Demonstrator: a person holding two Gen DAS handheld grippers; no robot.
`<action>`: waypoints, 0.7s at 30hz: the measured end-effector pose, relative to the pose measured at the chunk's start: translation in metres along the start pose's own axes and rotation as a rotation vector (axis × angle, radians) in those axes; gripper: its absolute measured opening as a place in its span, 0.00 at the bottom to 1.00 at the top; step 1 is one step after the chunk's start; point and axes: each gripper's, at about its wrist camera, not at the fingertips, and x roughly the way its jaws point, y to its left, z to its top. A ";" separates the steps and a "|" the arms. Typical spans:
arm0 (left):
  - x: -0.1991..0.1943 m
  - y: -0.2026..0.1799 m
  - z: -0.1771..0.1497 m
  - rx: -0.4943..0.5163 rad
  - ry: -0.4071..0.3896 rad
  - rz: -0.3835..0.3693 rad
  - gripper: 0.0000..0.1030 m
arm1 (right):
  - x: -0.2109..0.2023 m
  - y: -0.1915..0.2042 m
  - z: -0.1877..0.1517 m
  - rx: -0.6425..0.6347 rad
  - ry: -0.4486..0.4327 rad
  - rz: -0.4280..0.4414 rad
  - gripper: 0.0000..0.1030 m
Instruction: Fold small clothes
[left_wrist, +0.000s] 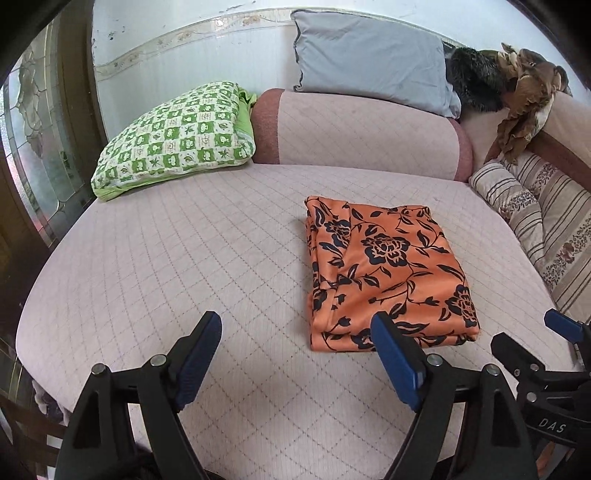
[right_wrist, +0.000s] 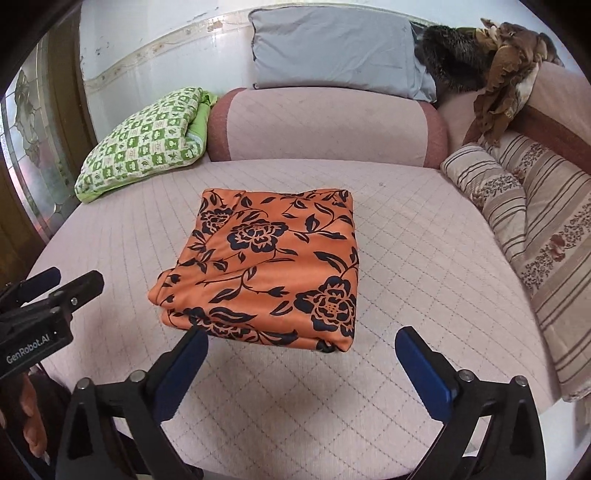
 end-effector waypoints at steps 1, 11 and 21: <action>-0.002 0.000 -0.001 -0.004 0.003 0.000 0.82 | 0.000 0.001 -0.001 -0.006 0.005 -0.002 0.99; -0.017 -0.004 -0.003 0.010 -0.011 -0.009 0.87 | -0.009 0.005 -0.005 -0.047 0.003 -0.044 0.99; -0.021 -0.014 -0.003 0.046 -0.030 0.007 0.94 | -0.014 0.002 -0.004 -0.032 -0.012 -0.070 0.99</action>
